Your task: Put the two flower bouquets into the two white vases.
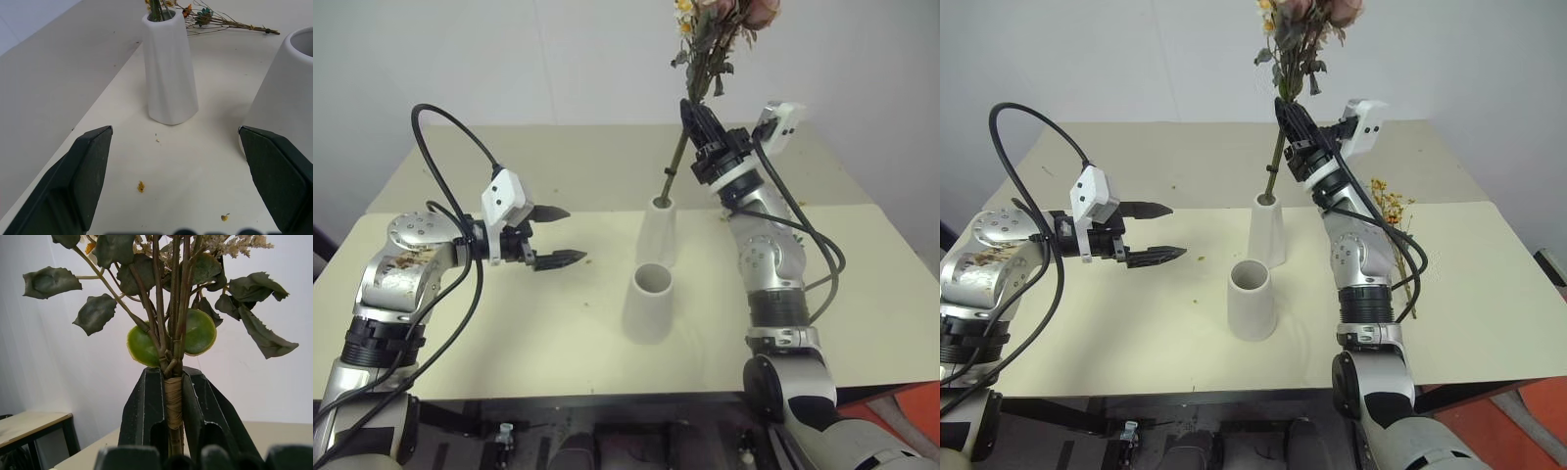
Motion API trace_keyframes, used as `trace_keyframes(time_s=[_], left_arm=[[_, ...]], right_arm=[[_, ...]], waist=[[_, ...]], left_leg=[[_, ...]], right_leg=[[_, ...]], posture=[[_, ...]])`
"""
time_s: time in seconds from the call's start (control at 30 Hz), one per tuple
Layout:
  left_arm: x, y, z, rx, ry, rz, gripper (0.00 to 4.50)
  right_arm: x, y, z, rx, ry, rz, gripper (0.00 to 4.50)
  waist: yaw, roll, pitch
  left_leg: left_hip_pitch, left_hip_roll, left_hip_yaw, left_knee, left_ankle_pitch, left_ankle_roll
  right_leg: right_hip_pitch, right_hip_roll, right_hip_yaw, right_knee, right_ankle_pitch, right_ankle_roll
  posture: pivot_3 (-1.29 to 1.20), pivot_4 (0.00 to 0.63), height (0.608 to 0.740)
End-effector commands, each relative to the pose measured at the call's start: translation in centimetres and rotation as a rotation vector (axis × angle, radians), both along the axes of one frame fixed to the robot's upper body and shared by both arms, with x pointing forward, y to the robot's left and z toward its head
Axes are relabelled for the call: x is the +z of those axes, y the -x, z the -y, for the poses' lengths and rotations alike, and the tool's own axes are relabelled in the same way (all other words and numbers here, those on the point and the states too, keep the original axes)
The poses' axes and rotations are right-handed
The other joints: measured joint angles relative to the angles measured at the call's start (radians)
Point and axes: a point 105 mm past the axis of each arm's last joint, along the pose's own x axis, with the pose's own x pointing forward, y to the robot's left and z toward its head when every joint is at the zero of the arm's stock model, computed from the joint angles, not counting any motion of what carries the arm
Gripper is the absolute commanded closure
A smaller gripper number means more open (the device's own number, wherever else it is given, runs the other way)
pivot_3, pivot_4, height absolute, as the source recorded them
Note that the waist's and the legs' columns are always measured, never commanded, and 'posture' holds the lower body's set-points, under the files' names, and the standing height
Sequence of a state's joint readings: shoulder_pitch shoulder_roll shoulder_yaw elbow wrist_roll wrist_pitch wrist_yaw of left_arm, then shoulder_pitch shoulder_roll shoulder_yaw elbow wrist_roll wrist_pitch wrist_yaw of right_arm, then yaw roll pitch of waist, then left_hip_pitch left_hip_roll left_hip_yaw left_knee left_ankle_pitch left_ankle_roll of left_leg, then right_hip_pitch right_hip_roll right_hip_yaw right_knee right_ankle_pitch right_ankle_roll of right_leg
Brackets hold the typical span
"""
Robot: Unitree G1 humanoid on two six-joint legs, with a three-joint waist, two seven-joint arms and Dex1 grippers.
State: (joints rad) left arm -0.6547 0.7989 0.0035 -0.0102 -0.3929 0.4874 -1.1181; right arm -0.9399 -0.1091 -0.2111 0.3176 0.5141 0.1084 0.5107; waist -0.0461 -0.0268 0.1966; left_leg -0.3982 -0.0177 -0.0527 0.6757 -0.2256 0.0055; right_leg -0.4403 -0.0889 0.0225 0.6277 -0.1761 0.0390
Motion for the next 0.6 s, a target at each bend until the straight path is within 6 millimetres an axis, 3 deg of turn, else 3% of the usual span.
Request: trace_keyframes(time_s=[0.03, 0.6], left_arm=[[1.2, 0.3, 0.0, -0.007, 0.009, 0.044, 0.0], [1.2, 0.5, 0.3, -0.024, 0.018, 0.032, 0.0]], right_arm=[[1.5, 0.4, 0.0, 0.003, -0.008, 0.047, 4.27], [2.9, 0.7, 0.1, 0.056, -0.01, 0.031, 4.27]], waist=[[0.0, 0.0, 0.0], [0.0, 0.0, 0.0]], left_leg=[[0.0, 0.0, 0.0, 0.0, 0.0, 0.0], [0.0, 0.0, 0.0, 0.0, 0.0, 0.0]], right_leg=[[0.0, 0.0, 0.0, 0.0, 0.0, 0.0], [0.0, 0.0, 0.0, 0.0, 0.0, 0.0]], posture=[[0.0, 0.15, 0.74], [0.0, 0.15, 0.74]])
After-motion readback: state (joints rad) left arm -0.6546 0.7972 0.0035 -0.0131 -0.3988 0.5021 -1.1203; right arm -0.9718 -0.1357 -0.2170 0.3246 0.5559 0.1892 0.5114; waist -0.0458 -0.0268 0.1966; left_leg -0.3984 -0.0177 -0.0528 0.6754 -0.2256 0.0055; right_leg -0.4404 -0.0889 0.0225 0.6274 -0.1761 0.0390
